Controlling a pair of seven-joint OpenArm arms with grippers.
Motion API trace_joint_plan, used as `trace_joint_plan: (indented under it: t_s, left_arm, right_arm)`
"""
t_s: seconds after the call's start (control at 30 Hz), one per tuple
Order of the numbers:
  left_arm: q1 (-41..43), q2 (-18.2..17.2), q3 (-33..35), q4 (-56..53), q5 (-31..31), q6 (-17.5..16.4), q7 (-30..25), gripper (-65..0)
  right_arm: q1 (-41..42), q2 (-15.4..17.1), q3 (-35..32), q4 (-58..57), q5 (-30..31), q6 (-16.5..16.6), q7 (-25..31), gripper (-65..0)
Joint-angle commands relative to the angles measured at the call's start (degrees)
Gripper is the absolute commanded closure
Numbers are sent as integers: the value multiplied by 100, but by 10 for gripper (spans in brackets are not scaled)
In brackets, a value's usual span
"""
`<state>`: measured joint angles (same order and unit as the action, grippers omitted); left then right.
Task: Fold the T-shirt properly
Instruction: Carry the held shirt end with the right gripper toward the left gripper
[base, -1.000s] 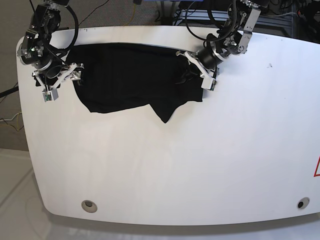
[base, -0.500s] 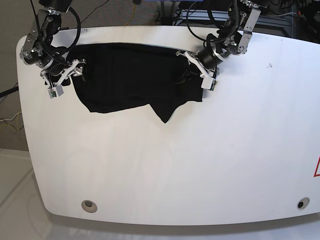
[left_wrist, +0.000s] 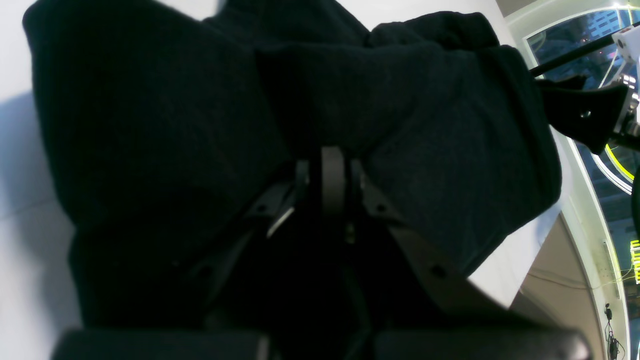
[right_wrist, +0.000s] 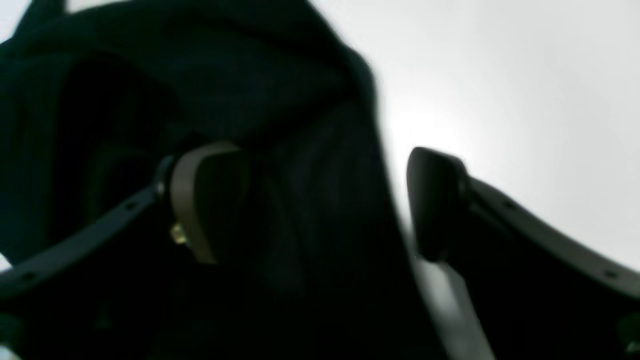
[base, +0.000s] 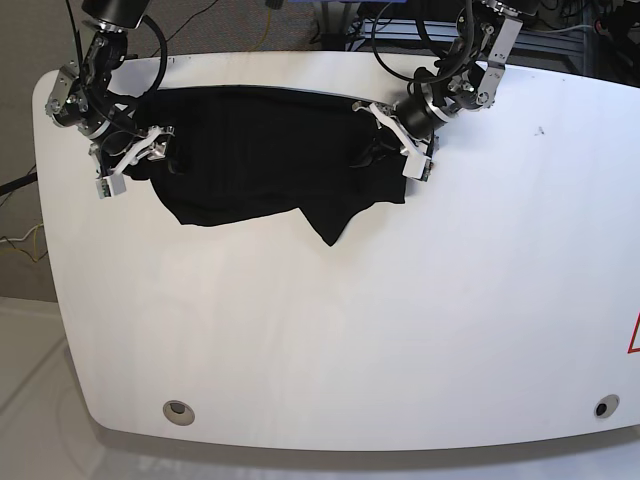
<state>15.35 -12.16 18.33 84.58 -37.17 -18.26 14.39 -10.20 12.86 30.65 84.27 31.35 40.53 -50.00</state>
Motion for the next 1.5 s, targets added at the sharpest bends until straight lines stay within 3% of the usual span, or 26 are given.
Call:
trace_joint_plan:
  t_s: [0.0, 0.27, 0.4, 0.5, 0.57, 0.63, 0.93, 1.27, 1.47]
  left_arm:
    - [-19, -54, 0, -22, 152, 125, 253, -19]
    - [-45, -54, 0, -22, 152, 125, 253, -19]
    - [-45, -54, 0, -22, 152, 125, 253, -19]
    - [-45, -54, 0, -22, 152, 125, 253, -19]
    - [-45, -54, 0, -22, 152, 125, 253, -19]
    - [-45, -54, 0, -22, 152, 125, 253, -19]
    - [-45, -54, 0, -22, 152, 125, 253, -19]
    - [-45, -54, 0, -22, 152, 125, 253, -19]
    - [-45, -54, 0, -22, 152, 125, 253, -19]
  right_arm:
    - [-101, -201, -72, 52, -291, -53, -543, -467]
    - [-154, -297, -441, 272, -291, -53, -710, -441]
    - [-172, -297, -538, 421, -300, -53, -710, -394]
    - [-172, -306, -538, 518, -309, -53, -710, -268]
    - [-172, -306, -538, 544, -309, -53, -719, -156]
    - [-154, -306, -538, 553, -309, -53, -728, -3]
    - [-136, -306, -538, 931, -300, -53, -754, 0]
    - [13, -341, -538, 2039, -283, -58, -1387, 0]
    - [259, -552, -547, 2549, -283, -137, -1800, 0]
